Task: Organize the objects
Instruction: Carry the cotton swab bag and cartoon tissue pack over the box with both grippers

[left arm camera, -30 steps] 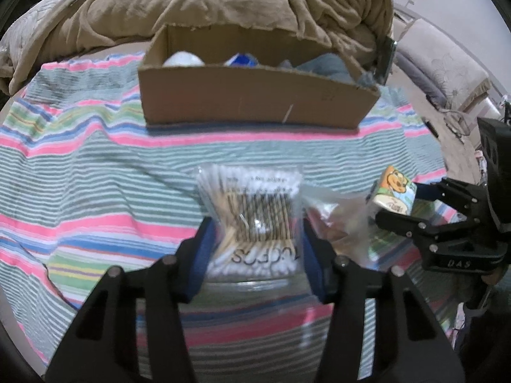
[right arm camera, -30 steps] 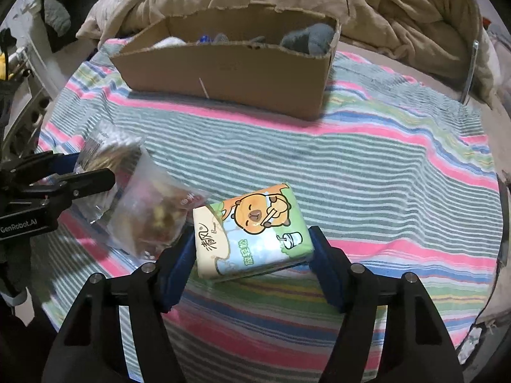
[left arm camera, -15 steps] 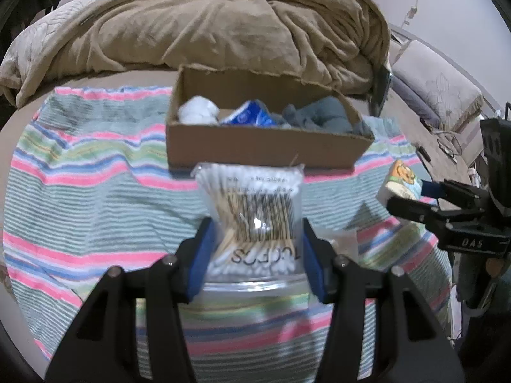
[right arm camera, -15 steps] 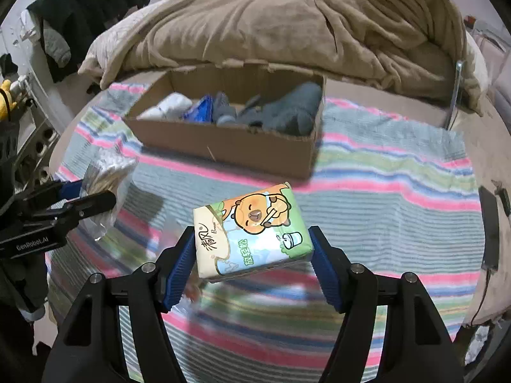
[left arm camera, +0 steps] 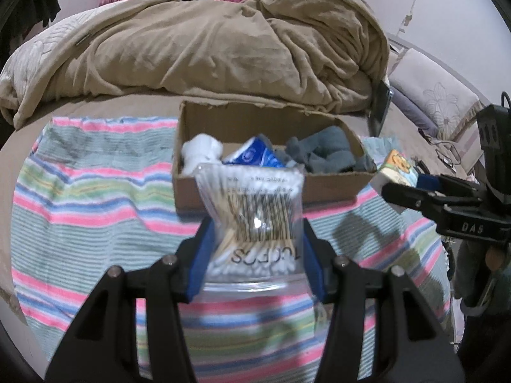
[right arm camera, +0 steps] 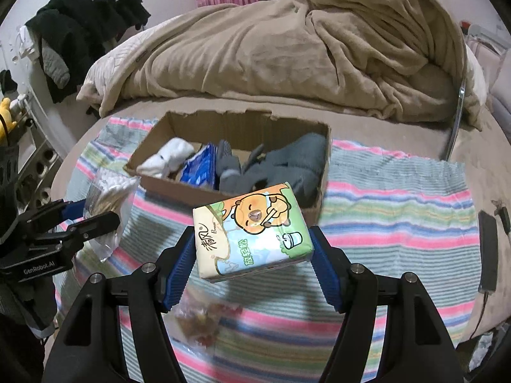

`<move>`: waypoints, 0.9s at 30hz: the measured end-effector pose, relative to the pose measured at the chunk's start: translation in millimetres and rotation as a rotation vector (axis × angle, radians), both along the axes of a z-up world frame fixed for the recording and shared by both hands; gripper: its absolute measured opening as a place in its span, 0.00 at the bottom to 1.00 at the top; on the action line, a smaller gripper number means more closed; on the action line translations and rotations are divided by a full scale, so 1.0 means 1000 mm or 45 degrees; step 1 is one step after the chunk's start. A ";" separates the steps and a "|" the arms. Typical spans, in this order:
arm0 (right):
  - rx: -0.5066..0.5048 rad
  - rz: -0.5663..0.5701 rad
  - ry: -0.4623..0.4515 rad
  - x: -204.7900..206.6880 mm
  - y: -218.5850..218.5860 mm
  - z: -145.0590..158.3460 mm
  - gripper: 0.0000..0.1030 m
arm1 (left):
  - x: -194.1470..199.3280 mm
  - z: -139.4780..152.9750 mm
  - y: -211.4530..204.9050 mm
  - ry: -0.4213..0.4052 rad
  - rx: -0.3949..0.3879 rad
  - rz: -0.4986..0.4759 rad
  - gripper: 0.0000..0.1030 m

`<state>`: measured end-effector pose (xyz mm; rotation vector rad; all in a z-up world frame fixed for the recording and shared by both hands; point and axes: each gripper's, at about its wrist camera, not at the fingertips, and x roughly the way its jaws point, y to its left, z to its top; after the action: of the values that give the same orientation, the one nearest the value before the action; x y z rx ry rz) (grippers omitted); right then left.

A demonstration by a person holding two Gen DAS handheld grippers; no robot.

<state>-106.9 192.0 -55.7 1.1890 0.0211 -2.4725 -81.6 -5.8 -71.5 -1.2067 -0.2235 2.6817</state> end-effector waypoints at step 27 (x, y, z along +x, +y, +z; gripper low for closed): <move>-0.038 0.025 0.057 -0.076 -0.036 0.004 0.70 | -0.079 0.007 -0.016 0.076 0.001 0.011 0.51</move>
<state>-182.5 156.5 -51.5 1.1162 0.0083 -2.4737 -160.6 -21.6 -64.5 -1.1264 -0.2215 2.7202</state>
